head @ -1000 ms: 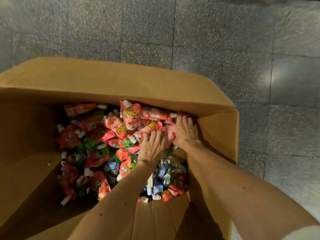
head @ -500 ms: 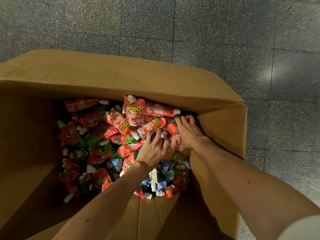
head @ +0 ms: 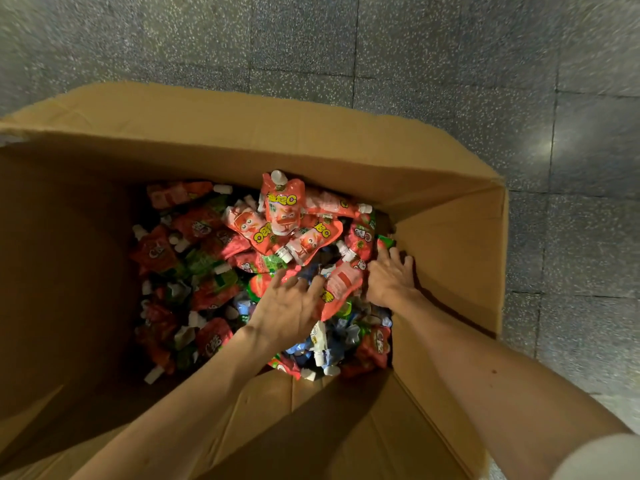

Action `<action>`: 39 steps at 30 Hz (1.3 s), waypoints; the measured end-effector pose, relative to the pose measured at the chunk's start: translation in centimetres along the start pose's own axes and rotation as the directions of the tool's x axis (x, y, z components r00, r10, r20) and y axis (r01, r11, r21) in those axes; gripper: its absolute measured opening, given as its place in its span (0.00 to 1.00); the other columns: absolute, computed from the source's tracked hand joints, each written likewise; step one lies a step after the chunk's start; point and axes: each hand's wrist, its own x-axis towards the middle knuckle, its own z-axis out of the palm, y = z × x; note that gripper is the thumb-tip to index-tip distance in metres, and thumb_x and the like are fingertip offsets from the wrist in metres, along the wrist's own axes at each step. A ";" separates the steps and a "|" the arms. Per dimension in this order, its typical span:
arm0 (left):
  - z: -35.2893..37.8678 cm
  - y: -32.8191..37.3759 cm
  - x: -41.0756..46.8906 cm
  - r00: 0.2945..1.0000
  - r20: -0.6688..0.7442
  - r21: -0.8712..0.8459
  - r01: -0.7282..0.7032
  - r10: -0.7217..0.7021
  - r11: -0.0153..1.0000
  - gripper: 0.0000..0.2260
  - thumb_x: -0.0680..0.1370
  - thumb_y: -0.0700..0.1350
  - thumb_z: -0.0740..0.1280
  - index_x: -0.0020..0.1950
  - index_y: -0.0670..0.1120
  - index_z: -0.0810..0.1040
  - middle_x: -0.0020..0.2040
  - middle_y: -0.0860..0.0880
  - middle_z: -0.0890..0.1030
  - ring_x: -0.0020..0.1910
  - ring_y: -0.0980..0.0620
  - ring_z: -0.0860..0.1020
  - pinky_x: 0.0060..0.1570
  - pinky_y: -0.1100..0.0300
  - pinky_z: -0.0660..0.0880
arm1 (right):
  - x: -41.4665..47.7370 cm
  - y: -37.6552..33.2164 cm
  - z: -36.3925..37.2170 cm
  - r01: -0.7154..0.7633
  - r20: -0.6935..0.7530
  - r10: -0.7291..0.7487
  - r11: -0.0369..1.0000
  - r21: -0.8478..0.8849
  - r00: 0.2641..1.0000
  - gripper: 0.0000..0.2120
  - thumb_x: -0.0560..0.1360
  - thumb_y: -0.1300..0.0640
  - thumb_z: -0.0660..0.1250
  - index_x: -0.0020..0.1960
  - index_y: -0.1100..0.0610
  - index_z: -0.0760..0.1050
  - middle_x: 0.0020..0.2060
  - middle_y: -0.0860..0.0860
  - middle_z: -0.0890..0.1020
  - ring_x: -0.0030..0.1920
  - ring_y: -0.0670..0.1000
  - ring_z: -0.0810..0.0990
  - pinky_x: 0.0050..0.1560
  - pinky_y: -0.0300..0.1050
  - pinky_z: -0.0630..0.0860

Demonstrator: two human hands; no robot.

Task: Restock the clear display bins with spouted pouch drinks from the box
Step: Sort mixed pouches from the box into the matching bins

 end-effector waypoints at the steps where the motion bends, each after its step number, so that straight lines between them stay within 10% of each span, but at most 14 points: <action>1: -0.2 -0.1 -0.3 1.000 -0.017 -0.072 0.007 -0.008 0.997 0.19 0.81 0.46 0.57 0.71 0.44 0.61 0.57 0.45 0.77 0.60 0.43 0.74 0.72 0.46 0.59 | -0.1 0.2 0.0 0.001 0.012 -0.001 0.999 0.036 1.000 0.21 0.72 0.50 0.72 0.63 0.53 0.75 0.73 0.55 0.66 0.72 0.57 0.64 0.70 0.57 0.60; 5: 0.5 -1.1 -1.7 0.994 -0.094 -0.484 -0.005 -0.047 0.875 0.20 0.78 0.47 0.64 0.68 0.44 0.65 0.42 0.49 0.76 0.41 0.45 0.74 0.50 0.50 0.72 | 0.3 0.3 0.4 -0.167 0.112 0.126 0.831 0.531 0.986 0.15 0.75 0.60 0.67 0.61 0.60 0.75 0.60 0.57 0.79 0.62 0.59 0.77 0.63 0.49 0.70; 9: 0.2 -1.4 -2.6 0.979 0.042 -0.901 0.124 -0.201 0.415 0.19 0.76 0.54 0.71 0.60 0.46 0.71 0.40 0.50 0.80 0.35 0.50 0.77 0.37 0.52 0.73 | 0.0 -1.5 1.8 -0.279 0.185 0.272 0.359 0.891 0.944 0.18 0.73 0.60 0.72 0.60 0.62 0.74 0.57 0.59 0.80 0.57 0.61 0.79 0.54 0.50 0.76; 18: -2.1 -0.8 -7.1 0.912 0.314 -0.924 0.230 -0.264 -0.307 0.11 0.81 0.42 0.66 0.61 0.40 0.78 0.56 0.40 0.84 0.54 0.43 0.83 0.55 0.52 0.78 | -7.1 0.5 -2.0 -0.228 0.223 0.051 0.196 0.954 0.974 0.23 0.68 0.61 0.79 0.59 0.59 0.74 0.51 0.53 0.80 0.49 0.51 0.78 0.37 0.40 0.71; 25: -6.1 1.9 -14.2 0.924 0.232 -0.846 0.038 -0.302 -0.532 0.15 0.79 0.45 0.66 0.62 0.39 0.80 0.59 0.38 0.82 0.57 0.40 0.79 0.67 0.42 0.70 | -16.1 -1.7 -7.1 -0.024 0.051 -0.207 0.129 0.991 0.977 0.29 0.63 0.59 0.82 0.61 0.54 0.76 0.56 0.49 0.83 0.60 0.50 0.78 0.67 0.48 0.69; 30: -9.3 5.0 -21.5 0.884 0.068 -0.787 -0.237 -0.462 -0.570 0.10 0.77 0.44 0.67 0.56 0.43 0.82 0.50 0.44 0.85 0.43 0.48 0.84 0.40 0.57 0.77 | -22.6 -4.2 -11.3 0.243 -0.198 -0.343 0.093 0.966 0.918 0.36 0.58 0.59 0.83 0.63 0.57 0.76 0.56 0.53 0.84 0.57 0.53 0.83 0.65 0.54 0.74; 37: -9.6 13.1 -32.2 0.699 0.008 -0.565 -0.587 -0.715 -0.580 0.07 0.77 0.42 0.64 0.46 0.40 0.80 0.35 0.44 0.84 0.27 0.52 0.82 0.28 0.61 0.78 | -34.7 -5.8 -12.0 0.509 -0.386 -0.609 0.034 0.860 0.693 0.15 0.69 0.67 0.76 0.55 0.61 0.80 0.50 0.58 0.86 0.52 0.58 0.85 0.58 0.57 0.80; 39: -9.1 15.6 -35.9 0.632 -0.022 -0.505 -0.676 -0.775 -0.537 0.12 0.76 0.43 0.64 0.55 0.39 0.79 0.41 0.42 0.85 0.32 0.50 0.84 0.38 0.55 0.83 | -38.8 -6.7 -11.6 0.502 -0.356 -0.724 -0.016 0.865 0.591 0.18 0.71 0.69 0.74 0.60 0.64 0.78 0.54 0.62 0.84 0.54 0.63 0.83 0.53 0.57 0.81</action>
